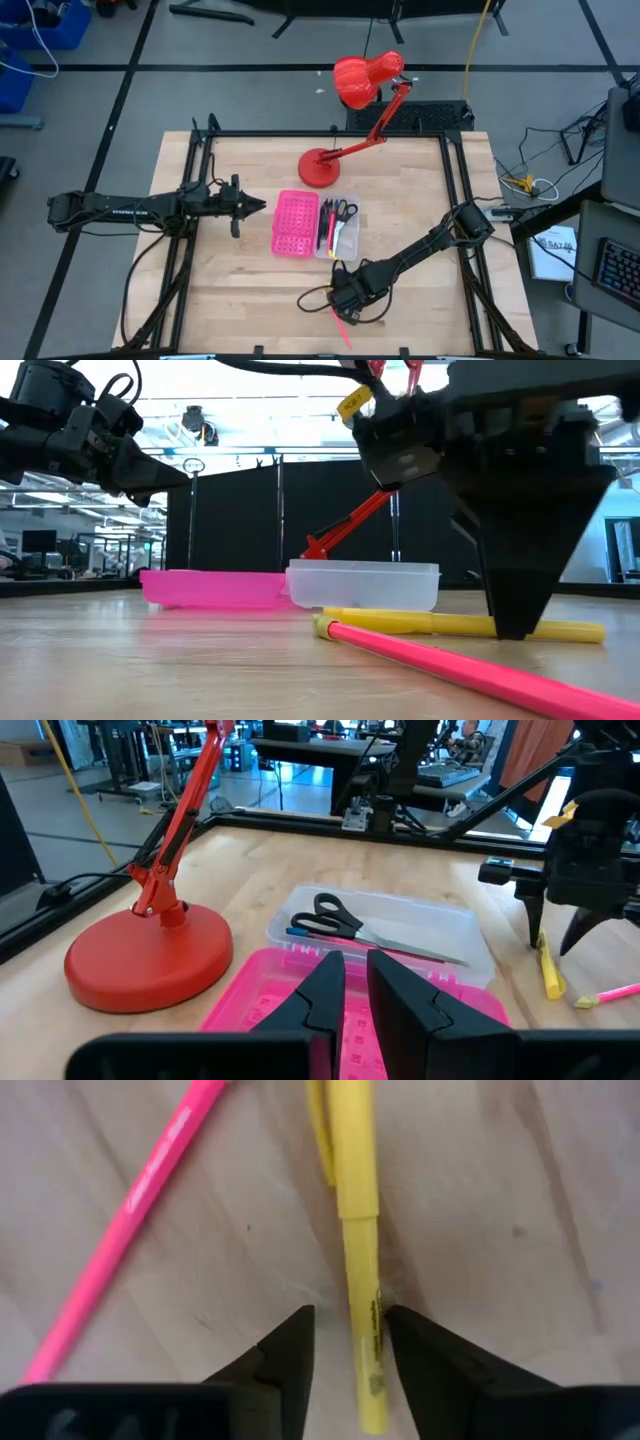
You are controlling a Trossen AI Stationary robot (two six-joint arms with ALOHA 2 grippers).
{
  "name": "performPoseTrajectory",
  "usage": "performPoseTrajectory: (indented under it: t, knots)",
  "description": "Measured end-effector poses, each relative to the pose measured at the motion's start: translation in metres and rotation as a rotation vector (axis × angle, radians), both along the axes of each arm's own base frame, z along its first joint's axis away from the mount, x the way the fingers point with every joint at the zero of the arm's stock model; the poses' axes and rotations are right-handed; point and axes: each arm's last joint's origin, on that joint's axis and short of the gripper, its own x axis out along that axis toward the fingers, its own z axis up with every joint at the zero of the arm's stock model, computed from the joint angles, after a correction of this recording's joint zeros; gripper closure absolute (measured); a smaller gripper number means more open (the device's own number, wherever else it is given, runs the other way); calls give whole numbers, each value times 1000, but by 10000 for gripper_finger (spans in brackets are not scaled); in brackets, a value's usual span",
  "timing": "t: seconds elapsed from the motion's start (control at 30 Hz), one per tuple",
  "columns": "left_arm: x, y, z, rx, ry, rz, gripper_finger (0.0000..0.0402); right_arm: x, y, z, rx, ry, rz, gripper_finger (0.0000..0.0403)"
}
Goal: Pick & place school supplies into a supply box
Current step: Put the yellow pen into the supply box
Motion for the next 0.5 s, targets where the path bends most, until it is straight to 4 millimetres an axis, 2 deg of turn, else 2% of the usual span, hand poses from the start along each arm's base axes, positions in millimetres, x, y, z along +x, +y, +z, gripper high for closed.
performPoseTrajectory:
  t: [0.17,0.4,0.5]
  knots:
    - [0,0,0,-3,3,0,346,-10,-5,-15,-17,16,112,312]
    - [0,0,-3,-1,29,-1,346,-15,-8,-21,-17,7,76,382]
    - [0,0,-3,-5,30,0,346,-15,-9,-19,-21,-3,36,383]
